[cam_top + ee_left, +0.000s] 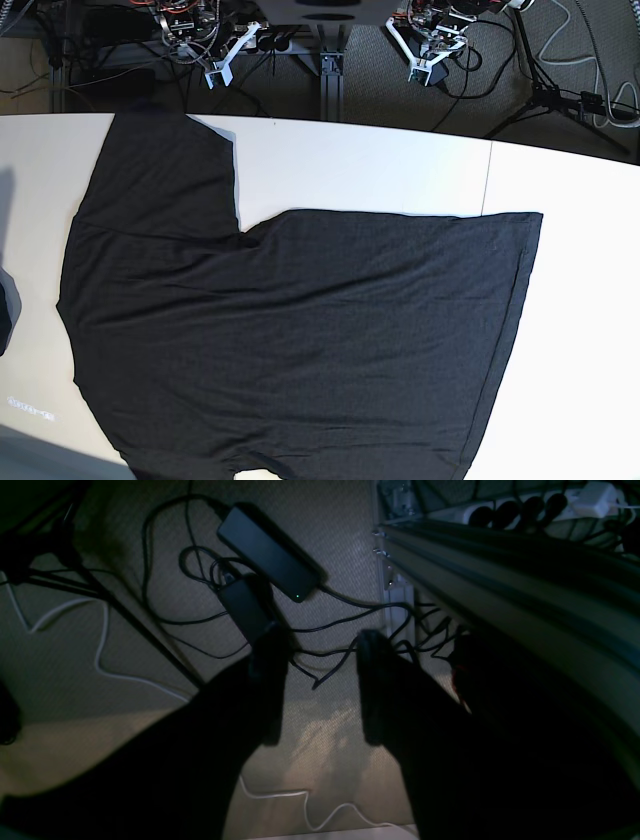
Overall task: Fold the T-shirt properly
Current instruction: 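Move both grippers from rest toward the shirt's shoulder corners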
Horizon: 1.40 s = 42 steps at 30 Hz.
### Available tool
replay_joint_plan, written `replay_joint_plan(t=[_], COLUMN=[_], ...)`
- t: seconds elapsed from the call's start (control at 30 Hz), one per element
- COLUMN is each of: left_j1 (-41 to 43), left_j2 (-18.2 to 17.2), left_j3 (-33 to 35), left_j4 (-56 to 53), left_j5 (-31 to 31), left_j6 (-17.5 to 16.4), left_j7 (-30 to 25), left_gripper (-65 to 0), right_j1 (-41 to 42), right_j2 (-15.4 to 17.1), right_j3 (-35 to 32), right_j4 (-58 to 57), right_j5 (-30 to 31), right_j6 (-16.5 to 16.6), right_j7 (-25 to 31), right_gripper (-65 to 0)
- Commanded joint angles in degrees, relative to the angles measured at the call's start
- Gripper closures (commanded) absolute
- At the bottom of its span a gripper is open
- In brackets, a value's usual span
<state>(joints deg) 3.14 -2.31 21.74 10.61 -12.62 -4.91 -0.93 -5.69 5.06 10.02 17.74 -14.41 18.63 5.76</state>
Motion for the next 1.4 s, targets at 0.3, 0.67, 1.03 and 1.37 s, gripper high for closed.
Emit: replay_joint_plan(t=[0.3,0.67,1.03,1.37], left_j1=[9.3,27.0,44.1,46.0], left_j2=[-9.4,-18.6,-20.9,-28.6], left_j3=[-8.0,-21.4,-35.3,-43.9], left_j4=[15.2,49.3,85.1,98.0], left_j5=[-2.4,-11.8,-24.2,-34.4], left_j6=[-22.7,-29.9,-30.3,-30.3], left_j7=[0.5,9.8,20.9,26.7], left_gripper=[-26.5,-26.5,-30.5,-36.2], right_j1=[-12.5,-34.1,-52.5,-52.4], right_j2=[9.2,20.7,24.9,28.1], right_j3=[-6.7,-9.6,6.1,25.6], right_j4=[12.7,42.2,74.5,86.6], right_j5=[6.9,23.3,41.2,54.9], right_j6=[6.3,6.7,6.7,6.7], right_j7=[0.6,-8.9,-20.9,-27.7], right_gripper=[-34.3,-34.3,-34.3,-34.3])
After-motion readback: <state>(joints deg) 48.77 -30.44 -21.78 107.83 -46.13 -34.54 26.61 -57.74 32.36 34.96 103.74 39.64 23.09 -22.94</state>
